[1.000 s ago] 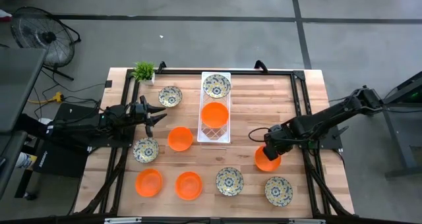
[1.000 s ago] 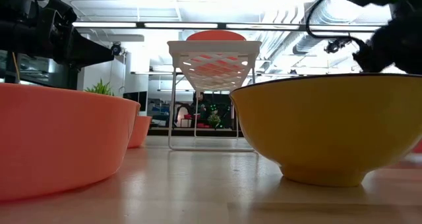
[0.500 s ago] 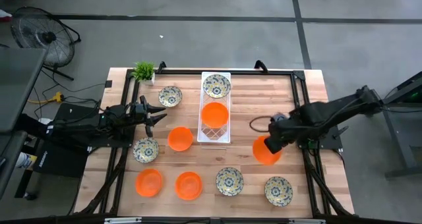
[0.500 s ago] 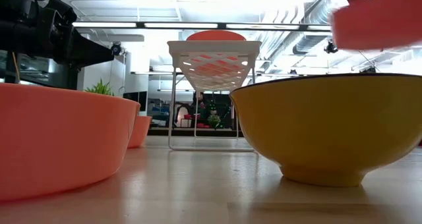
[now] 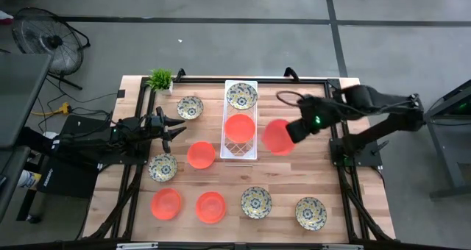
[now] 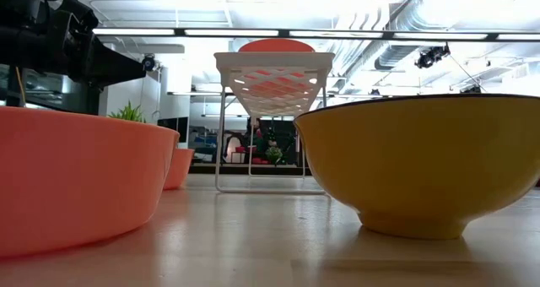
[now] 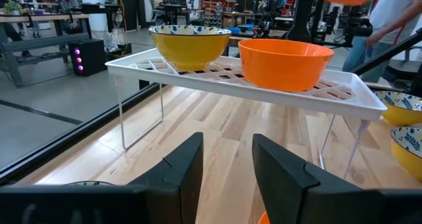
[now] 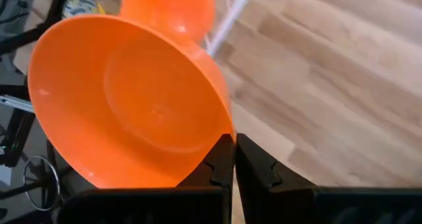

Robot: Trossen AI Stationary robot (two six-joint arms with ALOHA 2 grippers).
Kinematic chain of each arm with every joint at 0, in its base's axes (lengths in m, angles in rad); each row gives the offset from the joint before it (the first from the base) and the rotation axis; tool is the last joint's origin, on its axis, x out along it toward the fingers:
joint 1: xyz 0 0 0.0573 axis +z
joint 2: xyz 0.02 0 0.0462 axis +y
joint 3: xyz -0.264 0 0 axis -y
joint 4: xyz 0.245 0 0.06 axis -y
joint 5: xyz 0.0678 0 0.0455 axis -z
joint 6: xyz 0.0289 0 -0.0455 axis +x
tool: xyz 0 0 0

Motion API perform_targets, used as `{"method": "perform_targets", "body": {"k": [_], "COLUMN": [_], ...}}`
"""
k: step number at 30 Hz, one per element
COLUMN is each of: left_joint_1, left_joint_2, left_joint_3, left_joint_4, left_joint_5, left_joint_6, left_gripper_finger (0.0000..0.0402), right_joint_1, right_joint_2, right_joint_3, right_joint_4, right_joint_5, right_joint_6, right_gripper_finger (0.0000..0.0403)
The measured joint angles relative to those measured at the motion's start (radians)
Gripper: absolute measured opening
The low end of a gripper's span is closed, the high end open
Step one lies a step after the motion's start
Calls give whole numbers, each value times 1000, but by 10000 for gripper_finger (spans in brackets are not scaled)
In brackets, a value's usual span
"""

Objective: Pick & Place Mini bowls
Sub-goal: Stack the orange bowl on top of the orange bowl on the shelf

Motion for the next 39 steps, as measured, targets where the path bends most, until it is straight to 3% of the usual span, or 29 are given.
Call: {"method": "perform_targets", "body": {"k": [15, 24, 39], "left_joint_1": [0, 0, 0], "left_joint_2": [0, 0, 0], "left_joint_3": [0, 0, 0], "left_joint_4": [0, 0, 0], "left_joint_5": [0, 0, 0], "left_joint_6": [0, 0, 0], "left_gripper_finger": [129, 129, 129], "right_joint_1": [-243, -308, -323], "right_joint_2": [392, 502, 526], "right_joint_3": [373, 387, 384], "right_joint_4": [17, 44, -16], "right_joint_5": [-159, -279, -282], "right_joint_6": [-280, -263, -183], "right_gripper_finger": [0, 0, 0]}}
